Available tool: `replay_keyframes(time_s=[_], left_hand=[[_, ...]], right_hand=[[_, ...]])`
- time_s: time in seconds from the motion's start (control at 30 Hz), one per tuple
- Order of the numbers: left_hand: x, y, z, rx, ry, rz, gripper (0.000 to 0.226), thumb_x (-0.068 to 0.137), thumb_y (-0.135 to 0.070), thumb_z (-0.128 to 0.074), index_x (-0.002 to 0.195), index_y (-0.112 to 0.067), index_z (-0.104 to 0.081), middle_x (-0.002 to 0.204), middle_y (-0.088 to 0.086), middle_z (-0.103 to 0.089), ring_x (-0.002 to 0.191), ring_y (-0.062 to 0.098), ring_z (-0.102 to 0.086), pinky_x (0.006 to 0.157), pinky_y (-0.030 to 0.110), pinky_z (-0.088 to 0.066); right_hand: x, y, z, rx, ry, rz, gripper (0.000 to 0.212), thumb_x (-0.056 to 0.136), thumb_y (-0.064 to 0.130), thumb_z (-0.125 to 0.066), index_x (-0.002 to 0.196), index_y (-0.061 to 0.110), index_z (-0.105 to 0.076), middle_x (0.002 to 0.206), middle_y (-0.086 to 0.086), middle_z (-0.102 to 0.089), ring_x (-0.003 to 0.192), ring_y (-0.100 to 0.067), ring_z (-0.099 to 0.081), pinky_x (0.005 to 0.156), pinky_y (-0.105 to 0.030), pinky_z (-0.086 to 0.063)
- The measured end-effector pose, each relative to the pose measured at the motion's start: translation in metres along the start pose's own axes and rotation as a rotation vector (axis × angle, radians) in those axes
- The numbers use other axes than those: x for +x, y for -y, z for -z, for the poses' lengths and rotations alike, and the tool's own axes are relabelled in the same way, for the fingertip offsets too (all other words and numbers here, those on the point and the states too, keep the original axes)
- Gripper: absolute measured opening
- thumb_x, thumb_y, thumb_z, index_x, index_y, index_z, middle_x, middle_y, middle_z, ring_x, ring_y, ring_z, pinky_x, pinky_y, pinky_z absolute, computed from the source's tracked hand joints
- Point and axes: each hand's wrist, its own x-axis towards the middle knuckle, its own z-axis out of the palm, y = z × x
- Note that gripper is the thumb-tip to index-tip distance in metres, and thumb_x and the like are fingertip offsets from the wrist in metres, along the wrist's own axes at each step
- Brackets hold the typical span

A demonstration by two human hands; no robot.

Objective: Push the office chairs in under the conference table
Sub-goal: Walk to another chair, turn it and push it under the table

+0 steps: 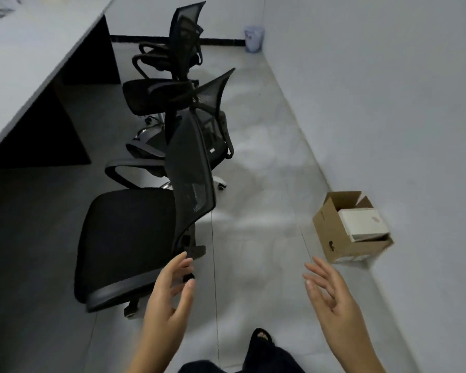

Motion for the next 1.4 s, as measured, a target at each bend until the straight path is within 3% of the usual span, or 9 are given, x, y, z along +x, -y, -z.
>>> replay_keyframes(time_s=[0.07, 0.2, 0.5, 0.63, 0.87, 1.0, 1.23, 1.3, 1.4], left_hand=[[0.024, -0.006, -0.023, -0.011, -0.054, 0.020, 0.035, 0.082, -0.047, -0.054, 0.112, -0.062, -0.043, 0.117, -0.028, -0.053, 0.108, -0.005, -0.053, 0.082, 0.003, -0.042], [0.073, -0.013, -0.048, 0.000, -0.177, 0.057, 0.062, 0.088, -0.011, -0.055, 0.104, -0.070, -0.043, 0.114, -0.030, -0.054, 0.106, -0.003, -0.054, 0.082, 0.004, -0.042], [0.216, -0.005, -0.059, 0.034, -0.419, 0.117, 0.050, 0.089, -0.007, -0.053, 0.116, -0.048, -0.045, 0.116, -0.025, -0.053, 0.110, 0.001, -0.054, 0.082, 0.005, -0.043], [0.278, -0.019, -0.044, 0.078, -0.518, 0.117, 0.044, 0.084, -0.028, -0.053, 0.114, -0.058, -0.043, 0.115, -0.027, -0.054, 0.109, -0.002, -0.054, 0.082, 0.005, -0.042], [0.287, -0.015, -0.044, 0.007, -0.880, 0.316, 0.035, 0.088, -0.034, -0.052, 0.112, -0.059, -0.045, 0.117, -0.024, -0.053, 0.109, -0.002, -0.053, 0.083, 0.005, -0.042], [0.291, -0.014, -0.074, -0.029, -1.165, 0.494, 0.037, 0.081, -0.033, -0.049, 0.115, -0.046, -0.044, 0.114, -0.022, -0.056, 0.109, -0.003, -0.052, 0.080, 0.002, -0.041], [0.335, -0.015, -0.161, 0.035, -1.370, 0.749, 0.037, 0.086, -0.035, -0.056, 0.116, -0.050, -0.040, 0.117, -0.021, -0.052, 0.112, -0.007, -0.048, 0.088, 0.014, -0.041], [0.342, -0.011, -0.181, 0.063, -1.340, 0.822, 0.036, 0.087, -0.033, -0.058, 0.117, -0.045, -0.042, 0.119, -0.023, -0.050, 0.114, -0.009, -0.043, 0.093, 0.016, -0.038], [0.348, -0.002, -0.197, 0.293, -1.196, 0.902, 0.050, 0.082, -0.061, -0.044, 0.120, -0.030, -0.050, 0.119, -0.018, -0.051, 0.112, -0.007, -0.040, 0.095, 0.007, -0.029]], right_hand=[[0.050, 0.003, 0.014, -0.002, 0.069, 0.008, 0.041, 0.076, 0.037, -0.052, 0.115, 0.042, -0.044, 0.121, 0.017, -0.055, 0.104, 0.011, -0.052, 0.075, -0.001, -0.042], [0.136, 0.013, 0.012, -0.002, 0.194, 0.015, 0.035, 0.082, 0.026, -0.055, 0.111, 0.042, -0.045, 0.120, 0.015, -0.056, 0.102, 0.011, -0.054, 0.075, -0.010, -0.044], [0.322, 0.048, -0.048, -0.022, 0.449, 0.114, 0.035, 0.087, 0.018, -0.054, 0.115, 0.039, -0.046, 0.118, 0.016, -0.055, 0.102, 0.011, -0.053, 0.074, 0.001, -0.041], [0.395, 0.083, -0.085, -0.047, 0.542, 0.177, 0.037, 0.088, 0.016, -0.054, 0.120, 0.032, -0.047, 0.118, 0.014, -0.056, 0.102, 0.010, -0.054, 0.074, 0.001, -0.041], [0.477, 0.118, -0.177, -0.175, 0.966, 0.230, 0.036, 0.089, 0.023, -0.052, 0.123, 0.035, -0.044, 0.119, 0.015, -0.055, 0.101, 0.013, -0.051, 0.076, 0.000, -0.040], [0.508, 0.130, -0.225, -0.276, 1.269, 0.283, 0.036, 0.088, 0.026, -0.053, 0.117, 0.045, -0.044, 0.119, 0.020, -0.053, 0.105, 0.010, -0.051, 0.087, -0.016, -0.044], [0.565, 0.133, -0.265, -0.518, 1.677, 0.535, 0.042, 0.088, 0.022, -0.056, 0.127, 0.032, -0.044, 0.121, 0.011, -0.054, 0.110, -0.001, -0.051, 0.092, -0.024, -0.044], [0.578, 0.131, -0.271, -0.613, 1.771, 0.673, 0.045, 0.088, 0.027, -0.056, 0.129, 0.034, -0.041, 0.122, 0.014, -0.051, 0.113, 0.001, -0.048, 0.095, -0.027, -0.043], [0.594, 0.126, -0.280, -0.830, 1.881, 1.016, 0.051, 0.088, 0.038, -0.054, 0.134, 0.033, -0.035, 0.124, 0.022, -0.041, 0.117, 0.004, -0.035, 0.104, -0.027, -0.032]])
